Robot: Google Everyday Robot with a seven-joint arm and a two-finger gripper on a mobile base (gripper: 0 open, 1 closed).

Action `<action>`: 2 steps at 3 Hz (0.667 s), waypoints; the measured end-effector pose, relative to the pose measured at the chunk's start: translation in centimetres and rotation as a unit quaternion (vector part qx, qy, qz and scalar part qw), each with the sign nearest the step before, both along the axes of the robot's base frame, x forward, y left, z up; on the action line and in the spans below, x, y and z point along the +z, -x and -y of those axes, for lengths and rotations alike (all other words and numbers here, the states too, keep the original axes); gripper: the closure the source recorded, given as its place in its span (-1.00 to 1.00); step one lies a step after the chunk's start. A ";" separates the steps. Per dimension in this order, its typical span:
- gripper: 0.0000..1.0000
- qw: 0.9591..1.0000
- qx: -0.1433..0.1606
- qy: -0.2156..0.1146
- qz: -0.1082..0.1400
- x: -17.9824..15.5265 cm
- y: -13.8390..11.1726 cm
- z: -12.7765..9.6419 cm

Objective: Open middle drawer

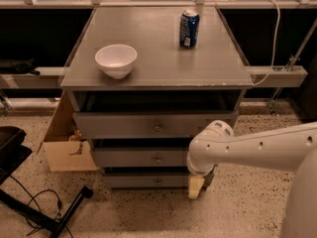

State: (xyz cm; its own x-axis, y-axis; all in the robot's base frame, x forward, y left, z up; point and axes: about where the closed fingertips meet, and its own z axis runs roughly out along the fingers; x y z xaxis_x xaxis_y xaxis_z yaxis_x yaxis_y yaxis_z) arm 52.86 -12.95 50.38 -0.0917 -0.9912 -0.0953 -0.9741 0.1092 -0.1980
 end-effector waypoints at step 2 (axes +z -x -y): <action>-1.00 0.999 0.016 0.044 -0.001 -5.9 -5.1 -0.7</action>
Offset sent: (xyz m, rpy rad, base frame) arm 0.0878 0.0104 -0.0931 -0.1222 0.0149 0.0440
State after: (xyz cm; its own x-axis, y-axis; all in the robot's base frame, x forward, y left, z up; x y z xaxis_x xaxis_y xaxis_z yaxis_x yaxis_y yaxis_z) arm 57.93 -12.22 44.45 -0.0609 -0.9981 -0.0084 -0.9770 0.0613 -0.2043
